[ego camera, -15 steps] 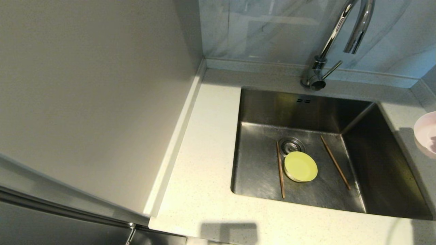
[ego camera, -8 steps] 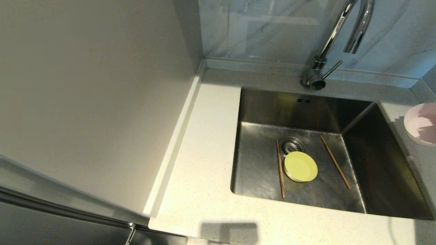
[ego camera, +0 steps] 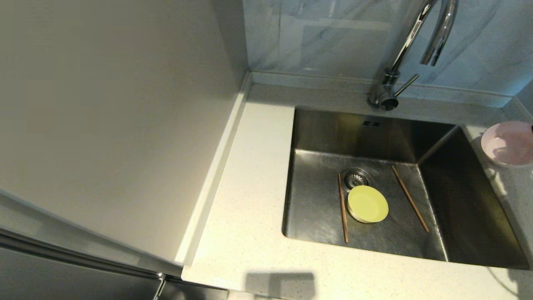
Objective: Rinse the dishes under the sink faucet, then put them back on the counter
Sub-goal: Put a bowl back to the table from the sink
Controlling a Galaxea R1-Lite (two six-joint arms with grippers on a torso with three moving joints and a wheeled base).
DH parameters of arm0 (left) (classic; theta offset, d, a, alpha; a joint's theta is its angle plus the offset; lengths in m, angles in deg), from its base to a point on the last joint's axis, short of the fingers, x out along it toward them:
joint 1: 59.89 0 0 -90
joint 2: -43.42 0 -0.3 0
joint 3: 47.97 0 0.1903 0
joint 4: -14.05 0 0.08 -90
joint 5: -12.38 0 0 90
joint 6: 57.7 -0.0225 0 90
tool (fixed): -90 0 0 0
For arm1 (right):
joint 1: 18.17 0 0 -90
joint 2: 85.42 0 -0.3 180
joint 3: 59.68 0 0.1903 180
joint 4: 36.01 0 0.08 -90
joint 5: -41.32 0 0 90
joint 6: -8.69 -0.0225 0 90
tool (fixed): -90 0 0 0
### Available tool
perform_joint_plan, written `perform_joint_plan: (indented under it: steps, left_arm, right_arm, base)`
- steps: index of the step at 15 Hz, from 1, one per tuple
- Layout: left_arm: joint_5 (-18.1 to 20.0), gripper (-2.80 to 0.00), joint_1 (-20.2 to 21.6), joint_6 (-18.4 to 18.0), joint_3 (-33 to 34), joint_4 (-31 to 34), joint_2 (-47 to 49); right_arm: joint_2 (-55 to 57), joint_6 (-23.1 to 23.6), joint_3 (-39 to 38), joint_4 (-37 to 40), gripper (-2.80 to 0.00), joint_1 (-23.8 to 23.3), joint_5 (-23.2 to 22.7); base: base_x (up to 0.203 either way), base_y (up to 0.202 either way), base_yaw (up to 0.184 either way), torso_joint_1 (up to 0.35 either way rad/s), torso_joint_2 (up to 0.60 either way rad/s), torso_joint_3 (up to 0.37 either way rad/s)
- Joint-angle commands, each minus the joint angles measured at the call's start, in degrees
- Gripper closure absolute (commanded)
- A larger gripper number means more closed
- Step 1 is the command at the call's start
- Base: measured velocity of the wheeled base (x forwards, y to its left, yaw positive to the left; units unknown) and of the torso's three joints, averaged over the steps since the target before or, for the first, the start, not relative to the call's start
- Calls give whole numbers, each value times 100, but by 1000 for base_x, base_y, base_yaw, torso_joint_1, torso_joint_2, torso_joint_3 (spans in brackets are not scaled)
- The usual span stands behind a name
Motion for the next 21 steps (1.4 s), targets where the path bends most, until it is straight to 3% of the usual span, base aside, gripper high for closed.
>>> perform_joint_plan:
  steps: [1,2,10,15,17,19,21]
  left_arm:
    - [-2,0,0,2,0,-2,-18]
    - [-2,0,0,2,0,-2,-18]
    - [-2,0,0,2,0,-2,-18]
    - [-2,0,0,2,0,-2,-18]
    - [-2,0,0,2,0,-2,-18]
    - [-2,0,0,2,0,-2,-18]
    - [-2,0,0,2,0,-2,-18]
  right_arm:
    - [280,11,152,8,0,3,22]
    - [317,-28,230,8,-280,3,34]
    - [200,-126,637,-119,-280,82,-26]
    - [-792,-140,231,-735,-280,296,-1400]
    - [-1159,-477,314,-921,-280,444,-1795]
    - [-1428,-745,536,-326,-280,535,-1990]
    - [-1661,-777,855,1041,-280,626,-2008]
  base:
    - [0,0,0,0,0,0]
    - [0,0,0,0,0,0]
    - [0,0,0,0,0,0]
    - [0,0,0,0,0,0]
    - [0,0,0,0,0,0]
    - [0,0,0,0,0,0]
    - [0,0,0,0,0,0]
